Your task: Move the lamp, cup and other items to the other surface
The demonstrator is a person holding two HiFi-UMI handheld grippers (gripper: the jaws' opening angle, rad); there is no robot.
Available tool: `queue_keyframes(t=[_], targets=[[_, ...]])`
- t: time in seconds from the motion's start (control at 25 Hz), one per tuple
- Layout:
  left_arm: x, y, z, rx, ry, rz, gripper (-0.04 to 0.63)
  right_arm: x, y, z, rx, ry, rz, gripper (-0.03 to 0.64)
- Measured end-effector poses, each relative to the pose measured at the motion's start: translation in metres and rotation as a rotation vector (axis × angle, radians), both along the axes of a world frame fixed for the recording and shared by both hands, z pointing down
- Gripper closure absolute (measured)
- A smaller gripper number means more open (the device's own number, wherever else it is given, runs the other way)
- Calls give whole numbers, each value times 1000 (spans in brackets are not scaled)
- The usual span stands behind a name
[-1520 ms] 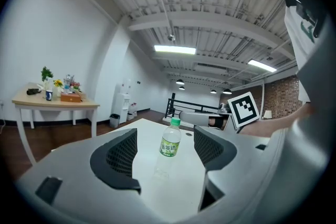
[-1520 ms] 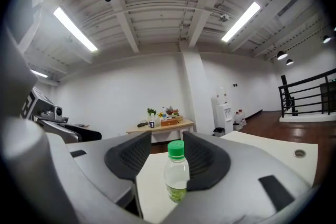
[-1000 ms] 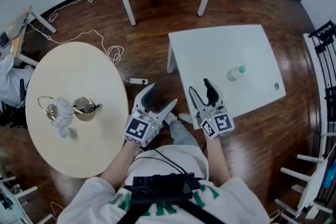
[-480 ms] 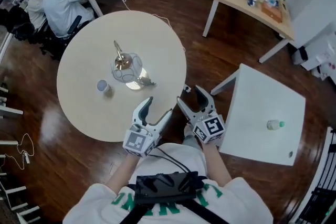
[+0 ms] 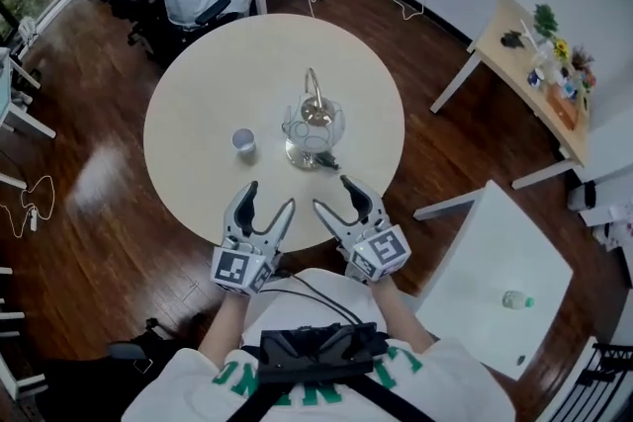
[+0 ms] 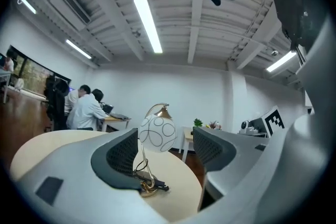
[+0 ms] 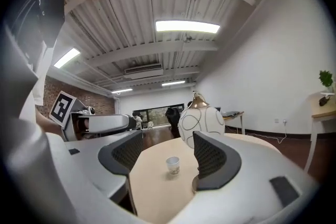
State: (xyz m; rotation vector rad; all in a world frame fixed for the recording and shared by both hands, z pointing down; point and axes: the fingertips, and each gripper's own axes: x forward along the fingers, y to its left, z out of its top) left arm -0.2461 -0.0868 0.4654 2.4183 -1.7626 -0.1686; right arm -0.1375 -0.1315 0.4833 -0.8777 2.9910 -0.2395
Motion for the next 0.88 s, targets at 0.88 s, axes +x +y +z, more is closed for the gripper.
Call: queue_keyframes(t=[0.88], targets=[[-133,24,63,-122,32,-188,284,-176,-41,152,-175,231,-155,135]])
